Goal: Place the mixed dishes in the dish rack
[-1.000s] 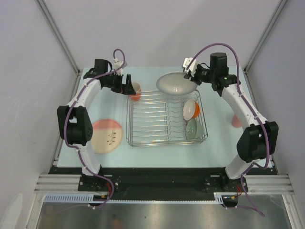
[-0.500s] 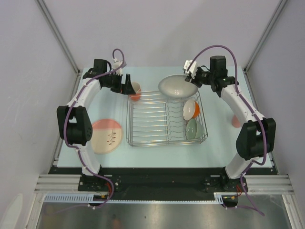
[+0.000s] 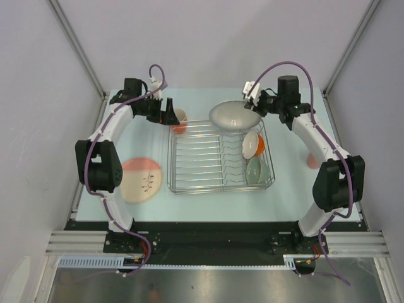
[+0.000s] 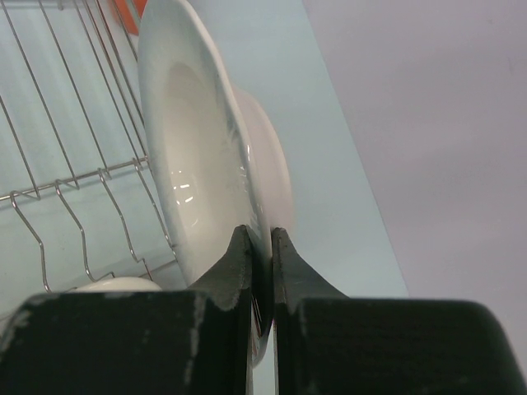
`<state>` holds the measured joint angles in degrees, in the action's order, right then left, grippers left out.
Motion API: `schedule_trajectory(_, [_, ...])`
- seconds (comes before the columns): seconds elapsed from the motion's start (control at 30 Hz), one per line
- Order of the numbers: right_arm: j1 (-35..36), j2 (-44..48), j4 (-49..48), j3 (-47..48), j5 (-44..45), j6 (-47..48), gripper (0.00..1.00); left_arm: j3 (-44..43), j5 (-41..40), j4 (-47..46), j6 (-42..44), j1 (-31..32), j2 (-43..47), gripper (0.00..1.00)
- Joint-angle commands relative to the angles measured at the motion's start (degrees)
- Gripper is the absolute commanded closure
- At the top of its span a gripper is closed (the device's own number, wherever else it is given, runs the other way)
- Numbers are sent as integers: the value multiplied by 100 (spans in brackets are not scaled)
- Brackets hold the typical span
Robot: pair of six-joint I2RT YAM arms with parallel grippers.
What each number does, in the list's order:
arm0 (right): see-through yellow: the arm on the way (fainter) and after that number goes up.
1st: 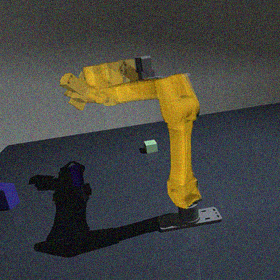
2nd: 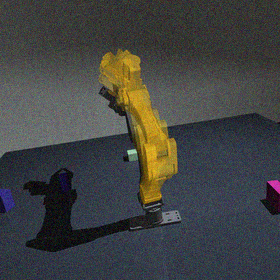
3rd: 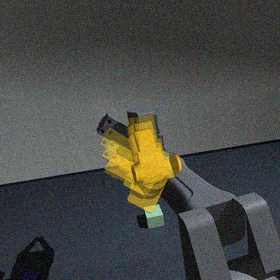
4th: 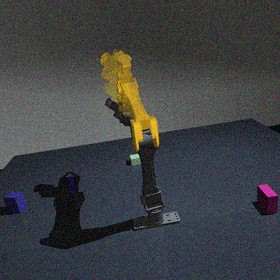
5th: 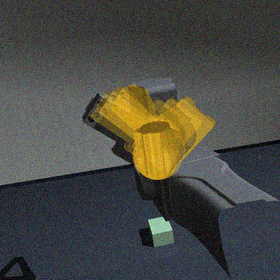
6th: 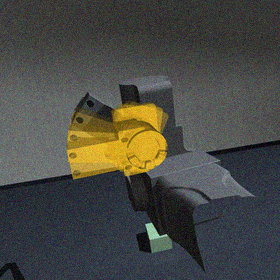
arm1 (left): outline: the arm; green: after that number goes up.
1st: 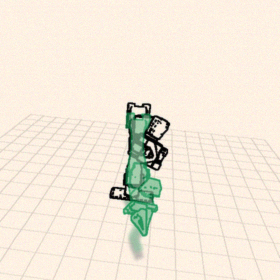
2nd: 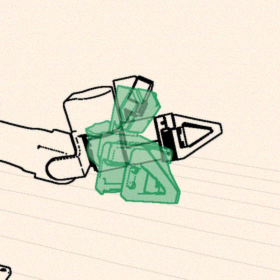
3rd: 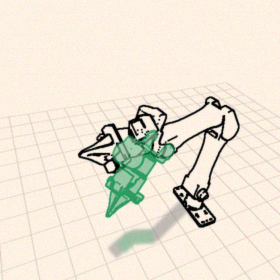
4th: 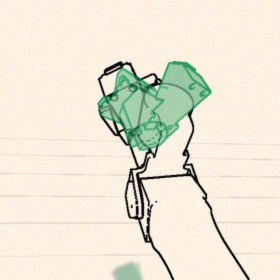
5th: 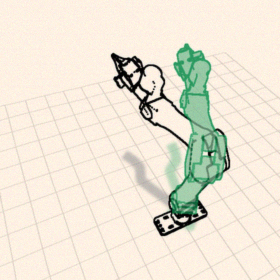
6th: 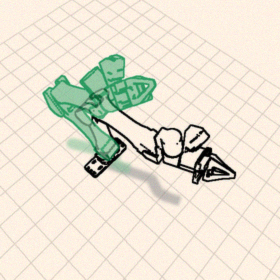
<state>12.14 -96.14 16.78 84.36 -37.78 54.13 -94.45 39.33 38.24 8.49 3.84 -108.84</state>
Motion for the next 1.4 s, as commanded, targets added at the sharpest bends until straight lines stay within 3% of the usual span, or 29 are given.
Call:
schedule_trajectory(0.0, [95,7,-263,-156,-116,27,100,24,198,-71,3,-41,293,0])
schedule_trajectory(0.9, [341,412,-342,-1615,359,-51,100,67,294,-115,-41,-58,319,0])
schedule_trajectory(1.17, [245,788,-465,-1616,324,-139,100,76,294,-124,-32,-58,346,0])
schedule_trajectory(1.37, [-124,939,141,-1194,-362,-237,100,111,338,-176,-84,-58,337,0])
